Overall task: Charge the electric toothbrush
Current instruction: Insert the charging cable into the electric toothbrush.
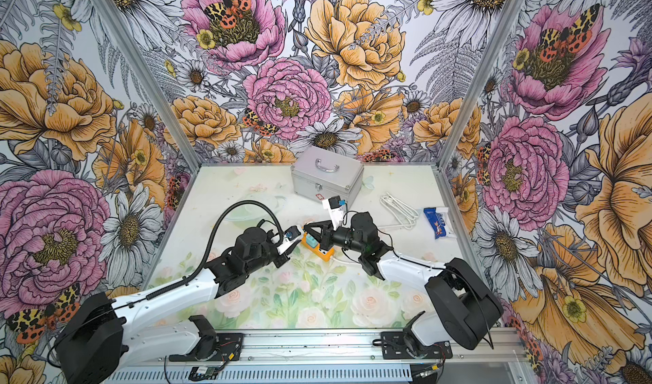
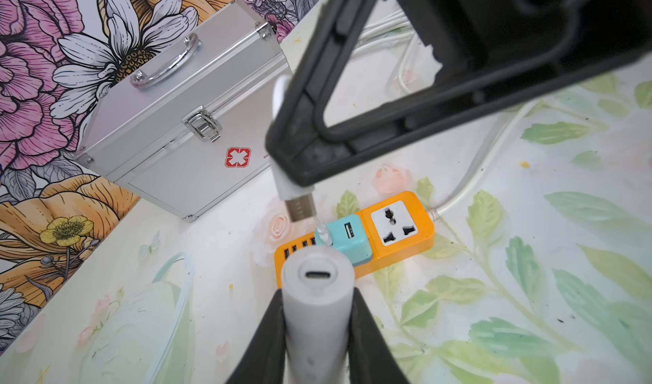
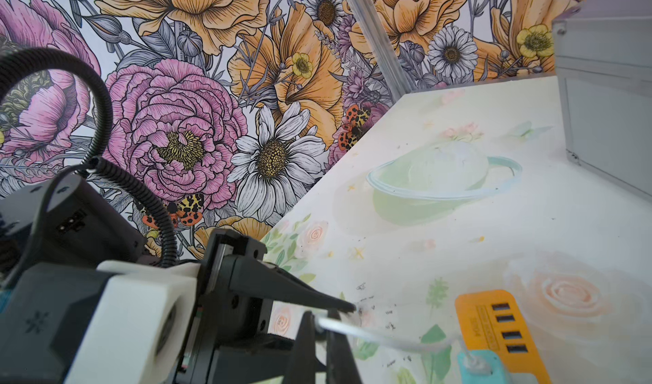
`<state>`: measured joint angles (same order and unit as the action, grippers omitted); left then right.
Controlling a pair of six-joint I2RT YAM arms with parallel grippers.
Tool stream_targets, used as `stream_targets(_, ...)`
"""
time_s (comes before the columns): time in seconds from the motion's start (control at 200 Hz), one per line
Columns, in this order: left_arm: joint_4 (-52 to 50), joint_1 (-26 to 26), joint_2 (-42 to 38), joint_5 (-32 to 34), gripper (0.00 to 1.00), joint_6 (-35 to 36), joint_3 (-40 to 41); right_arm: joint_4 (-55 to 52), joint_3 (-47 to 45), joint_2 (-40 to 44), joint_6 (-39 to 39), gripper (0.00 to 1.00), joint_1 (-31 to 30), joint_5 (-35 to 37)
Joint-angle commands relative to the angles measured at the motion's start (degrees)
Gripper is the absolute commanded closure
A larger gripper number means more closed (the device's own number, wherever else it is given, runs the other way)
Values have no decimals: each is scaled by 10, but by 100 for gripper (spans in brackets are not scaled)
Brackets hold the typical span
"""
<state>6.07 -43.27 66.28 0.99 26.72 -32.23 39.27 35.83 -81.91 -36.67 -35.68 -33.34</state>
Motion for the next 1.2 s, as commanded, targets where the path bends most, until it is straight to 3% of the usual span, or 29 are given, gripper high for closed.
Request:
stream_targets(0.0,25,8,1,6,100,-13,-14,24,10,-14,-7,100,-5,-14)
stream_targets(1.196,25,8,-16,-26,100,-24,-19,28,19,-51,14,100,-24,49)
